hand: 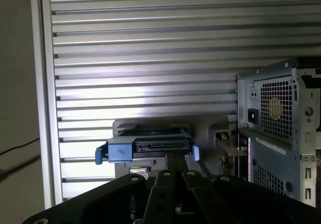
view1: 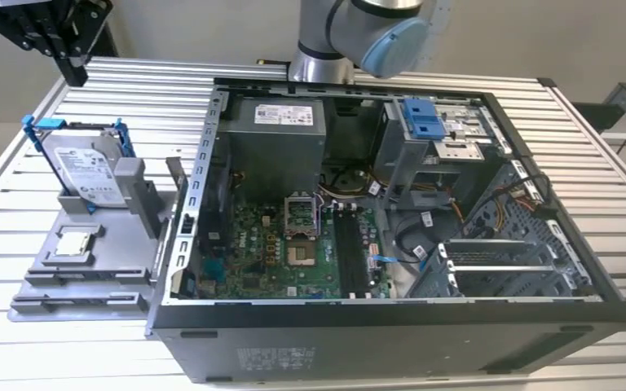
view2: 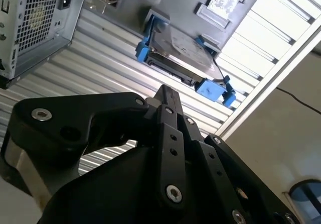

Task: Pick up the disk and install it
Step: 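Reach for the disk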

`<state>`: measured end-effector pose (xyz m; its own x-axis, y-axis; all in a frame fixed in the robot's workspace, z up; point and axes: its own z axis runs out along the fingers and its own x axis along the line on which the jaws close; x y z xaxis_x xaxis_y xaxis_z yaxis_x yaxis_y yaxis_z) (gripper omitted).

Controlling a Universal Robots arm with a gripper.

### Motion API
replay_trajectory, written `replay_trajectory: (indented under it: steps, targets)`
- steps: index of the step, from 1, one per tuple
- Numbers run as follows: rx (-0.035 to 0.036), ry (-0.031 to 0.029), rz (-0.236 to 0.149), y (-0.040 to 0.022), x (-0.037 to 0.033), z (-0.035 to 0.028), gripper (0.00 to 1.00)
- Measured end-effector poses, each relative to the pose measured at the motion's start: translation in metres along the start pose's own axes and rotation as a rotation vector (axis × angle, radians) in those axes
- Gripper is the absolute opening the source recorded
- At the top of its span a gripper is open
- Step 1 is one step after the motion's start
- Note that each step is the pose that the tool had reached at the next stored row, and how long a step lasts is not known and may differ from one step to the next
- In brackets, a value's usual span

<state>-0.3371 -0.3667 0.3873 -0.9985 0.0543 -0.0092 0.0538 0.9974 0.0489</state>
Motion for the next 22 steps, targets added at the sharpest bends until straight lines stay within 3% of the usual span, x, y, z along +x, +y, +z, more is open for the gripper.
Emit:
replay_trajectory:
  steps: [6, 10, 16, 22]
  targets:
    - [0.0, 0.0001, 0.0, -0.0015, 0.027, 0.0012, 0.0]
    - [0.0, 0.0003, -0.002, -0.0028, 0.0402, 0.0034, 0.0]
    - [-0.0003, 0.0014, -0.03, -0.003, 0.0427, 0.0043, 0.0]
    - [-0.0003, 0.0015, -0.031, -0.0033, 0.0475, 0.0043, 0.0]
